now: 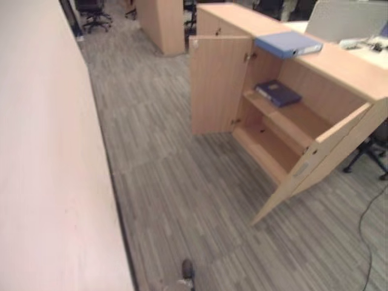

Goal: Put the empty folder in the office cabinet

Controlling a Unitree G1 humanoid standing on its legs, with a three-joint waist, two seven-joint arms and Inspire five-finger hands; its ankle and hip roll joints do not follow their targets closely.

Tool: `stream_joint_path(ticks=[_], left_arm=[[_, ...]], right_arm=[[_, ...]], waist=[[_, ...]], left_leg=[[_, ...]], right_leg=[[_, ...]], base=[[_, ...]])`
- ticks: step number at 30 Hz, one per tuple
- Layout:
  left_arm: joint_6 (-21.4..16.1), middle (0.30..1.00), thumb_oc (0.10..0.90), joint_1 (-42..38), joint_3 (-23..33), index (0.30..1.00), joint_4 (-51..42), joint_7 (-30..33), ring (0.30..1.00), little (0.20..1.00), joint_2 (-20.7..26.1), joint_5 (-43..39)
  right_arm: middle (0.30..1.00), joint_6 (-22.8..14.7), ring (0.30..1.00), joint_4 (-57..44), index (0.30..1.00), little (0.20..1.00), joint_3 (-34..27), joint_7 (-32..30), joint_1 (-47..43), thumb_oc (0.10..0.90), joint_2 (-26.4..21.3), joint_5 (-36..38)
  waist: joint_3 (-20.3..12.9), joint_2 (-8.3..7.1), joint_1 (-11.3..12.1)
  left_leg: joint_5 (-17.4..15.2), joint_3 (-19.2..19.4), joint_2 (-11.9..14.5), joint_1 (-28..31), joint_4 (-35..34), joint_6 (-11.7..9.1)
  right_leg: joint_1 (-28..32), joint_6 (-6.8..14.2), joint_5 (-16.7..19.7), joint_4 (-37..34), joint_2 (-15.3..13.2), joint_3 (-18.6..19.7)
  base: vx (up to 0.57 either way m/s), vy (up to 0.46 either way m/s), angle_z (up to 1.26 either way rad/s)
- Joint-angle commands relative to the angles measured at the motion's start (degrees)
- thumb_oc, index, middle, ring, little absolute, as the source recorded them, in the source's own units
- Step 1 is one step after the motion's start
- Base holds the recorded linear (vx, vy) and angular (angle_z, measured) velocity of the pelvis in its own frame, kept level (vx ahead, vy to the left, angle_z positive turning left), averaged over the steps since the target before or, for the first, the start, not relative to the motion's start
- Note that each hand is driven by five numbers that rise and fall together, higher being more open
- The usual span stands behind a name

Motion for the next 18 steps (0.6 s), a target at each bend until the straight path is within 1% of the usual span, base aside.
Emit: stream_joint_path(ticks=[1, 2, 3, 4, 5, 6, 7, 8, 9, 10, 11, 12, 13, 14, 15, 16, 17, 18], left_arm=[[-0.3, 0.900, 0.800, 0.7, -3.8, 0.900, 1.0, -0.3, 0.900, 0.900, 0.2, 2.5], [-0.3, 0.900, 0.800, 0.7, -3.8, 0.900, 1.0, -0.3, 0.900, 0.900, 0.2, 2.5], [0.1, 0.900, 0.800, 0.5, -4.7, 0.900, 0.5, -0.7, 0.900, 0.900, 1.3, 2.7], [0.4, 0.900, 0.800, 0.6, -5.1, 0.900, 0.3, -0.8, 0.900, 0.900, 1.6, 3.2], [0.5, 0.900, 0.800, 0.6, -5.6, 0.900, 0.0, -0.8, 0.900, 0.900, 2.0, 3.8], [0.5, 0.900, 0.800, 0.5, -5.9, 0.900, -0.4, -0.9, 0.900, 0.900, 2.2, 3.9], [0.5, 0.900, 0.800, 0.4, -5.9, 0.900, -0.4, -0.9, 0.900, 0.900, 2.2, 3.9], [0.4, 0.900, 0.800, -0.1, -6.6, 0.900, -0.9, -1.0, 0.900, 0.900, 2.5, 3.9], [0.4, 0.900, 0.800, -0.1, -6.6, 0.900, -0.9, -1.0, 0.900, 0.900, 2.5, 3.9], [0.4, 0.900, 0.800, -0.1, -7.0, 0.900, -0.9, -1.1, 0.900, 0.900, 2.4, 3.6], [0.4, 0.900, 0.800, 0.0, -7.0, 0.900, -0.8, -1.2, 0.900, 0.900, 2.2, 3.5], [0.4, 0.900, 0.800, 0.1, -7.0, 0.900, -0.7, -1.2, 0.900, 0.900, 2.1, 3.6], [0.3, 0.900, 0.800, 0.0, -7.4, 0.900, -0.3, -1.1, 0.900, 0.900, 1.9, 3.9], [0.1, 0.900, 0.800, -0.2, -7.7, 0.900, -0.1, -1.4, 0.900, 0.900, 1.8, 4.7], [0.1, 0.900, 0.800, -0.5, -7.6, 0.900, -0.1, -1.8, 0.900, 0.900, 1.7, 5.0], [0.1, 0.900, 0.800, -0.5, -7.8, 0.900, 0.5, -1.6, 0.900, 0.900, 1.1, 5.9], [0.1, 0.900, 0.800, -0.5, -7.8, 0.900, 0.5, -1.6, 0.900, 0.900, 1.1, 5.9], [0.2, 0.900, 0.800, -0.5, -7.5, 0.900, 0.6, -1.6, 0.900, 0.900, 0.9, 5.6]], right_arm=[[0.900, 0.0, 0.900, 2.1, 0.900, 0.900, 1.5, 0.7, -5.8, 0.800, -1.6, -0.6], [0.900, 0.0, 0.900, 2.1, 0.900, 0.900, 1.5, 0.7, -5.8, 0.800, -1.6, -0.6], [0.900, -0.2, 0.900, 0.4, 0.900, 0.900, 1.6, 0.5, -6.3, 0.800, -1.8, 0.2], [0.900, -0.3, 0.900, -0.2, 0.900, 0.900, 1.9, 0.5, -6.5, 0.800, -1.7, 0.2], [0.900, -0.4, 0.900, -1.0, 0.900, 0.900, 2.3, 0.5, -7.0, 0.800, -1.5, 0.5], [0.900, -0.6, 0.900, -1.7, 0.900, 0.900, 2.8, 0.6, -7.4, 0.800, -1.2, 0.7], [0.900, -0.6, 0.900, -1.7, 0.900, 0.900, 2.8, 0.6, -7.4, 0.800, -1.2, 0.7], [0.900, -0.9, 0.900, -3.2, 0.900, 0.900, 3.8, 0.9, -8.5, 0.800, -1.0, 1.2], [0.900, -0.9, 0.900, -3.2, 0.900, 0.900, 3.8, 0.9, -8.5, 0.800, -1.0, 1.2], [0.900, -1.2, 0.900, -3.7, 0.900, 0.900, 4.0, 1.0, -9.2, 0.800, -0.9, 1.6], [0.900, -1.3, 0.900, -4.1, 0.900, 0.900, 4.2, 1.0, -9.8, 0.800, -0.9, 2.2], [0.900, -1.5, 0.900, -4.2, 0.900, 0.900, 4.4, 0.9, -10.2, 0.800, -0.8, 2.8], [0.900, -1.5, 0.900, -4.2, 0.900, 0.900, 4.5, 0.8, -10.6, 0.800, -0.7, 3.5], [0.900, -1.6, 0.900, -4.3, 0.900, 0.900, 4.6, 0.8, -10.9, 0.800, -0.8, 4.5], [0.900, -1.4, 0.900, -4.8, 0.900, 0.900, 4.3, 0.7, -10.9, 0.800, -0.9, 4.8], [0.900, -1.3, 0.900, -4.7, 0.900, 0.900, 4.4, 0.6, -10.4, 0.800, -1.1, 4.4], [0.900, -1.3, 0.900, -4.7, 0.900, 0.900, 4.4, 0.6, -10.4, 0.800, -1.1, 4.4], [0.900, -1.3, 0.900, -4.7, 0.900, 0.900, 4.4, 0.6, -10.1, 0.800, -1.3, 4.0]], waist=[[-1.0, 0.28, 2.8], [-1.0, 0.27, 2.8], [-0.1, 1.53, 1.5], [0.4, 1.77, 1.1], [0.9, 1.98, 0.8], [1.4, 2.15, 0.4], [1.4, 2.13, 0.4], [2.7, 3.38, -0.5], [2.6, 3.53, -0.5], [3.6, 3.96, -1.4], [4.3, 4.36, -1.6], [5.0, 4.39, -2.0], [5.4, 4.01, -2.4], [5.6, 3.22, -2.9], [5.7, 2.59, -3.5], [4.3, 1.98, -3.8], [4.2, 1.99, -3.8], [3.8, 1.97, -4.1]], left_leg=[[-0.2, -5.0, -1.5, -3.0, 0.4, -3.3], [-0.2, -5.0, -1.5, -3.0, 0.4, -3.3], [-4.3, -7.7, -6.8, 1.2, 0.1, 0.9], [-5.7, -8.0, -7.8, 2.7, 0.0, 1.8], [-6.9, -8.4, -8.3, 3.9, 0.0, 2.4], [-7.6, -8.7, -8.3, 4.7, 0.0, 2.6], [-7.6, -8.8, -8.3, 4.7, 0.0, 2.6], [-8.2, -9.4, -6.8, 6.3, 0.0, 2.1], [-8.2, -9.5, -6.5, 6.2, 0.0, 1.9], [-8.1, -10.1, -6.2, 7.2, 0.0, 1.8], [-8.3, -10.8, -5.7, 8.0, 0.0, 1.4], [-8.5, -11.3, -5.4, 9.0, 0.0, 0.8], [-9.1, -12.2, -5.7, 10.2, 0.0, 0.2], [-10.3, -13.3, -5.5, 11.8, 0.0, -0.9], [-10.9, -14.3, -5.5, 12.7, 0.0, -1.5], [-12.0, -15.3, -5.5, 12.5, 0.0, -1.6], [-12.0, -15.3, -5.5, 12.4, 0.0, -1.6], [-12.2, -16.0, -4.8, 12.4, 0.0, -2.0]], right_leg=[[0.2, 5.9, 15.9, 0.7, -10.4, -2.3], [0.2, 5.9, 15.9, 0.7, -10.5, -2.3], [-6.1, 6.1, 25.4, 18.8, -16.9, -1.0], [-7.9, 6.4, 26.6, 23.1, -18.3, -1.1], [-9.9, 6.3, 26.1, 25.8, -19.4, -2.1], [-11.6, 6.0, 24.4, 26.8, -19.4, -3.2], [-11.6, 6.0, 24.2, 27.0, -19.4, -3.2], [-16.7, 3.5, 15.9, 24.7, -15.6, -6.0], [-16.6, 3.2, 15.7, 24.5, -15.2, -6.3], [-19.7, 2.6, 14.4, 22.1, -12.3, -6.4], [-21.2, 2.5, 14.6, 18.0, -9.5, -5.9], [-22.2, 2.6, 15.0, 12.1, -6.7, -5.7], [-23.7, 2.7, 15.1, 5.4, -3.8, -4.9], [-24.0, 3.7, 17.6, -5.5, -0.1, -4.5], [-24.1, 4.8, 20.4, -11.0, 0.8, -3.9], [-22.9, 4.1, 19.9, -12.5, 1.1, -4.4], [-22.9, 4.1, 19.9, -12.5, 1.1, -4.4], [-22.6, 3.6, 19.5, -12.5, 1.6, -4.1]], base=[[0.10, 0.181, -0.07], [0.30, 0.604, 0.26], [0.39, 0.746, 0.33], [0.48, 0.869, 0.49], [0.24, 0.340, 0.73], [0.15, 0.184, 0.81], [0.16, 0.117, 0.62], [0.10, 0.036, 0.34], [0.14, 0.050, 0.10], [0.08, -0.046, 0.03], [0.13, -0.071, -0.12], [0.17, -0.123, 0.24], [0.31, -0.167, 0.41], [0.42, -0.182, 0.63], [0.56, -0.202, 1.03], [0.39, -0.118, 1.14], [0.38, -0.119, 1.27], [0.16, -0.059, 0.68]])
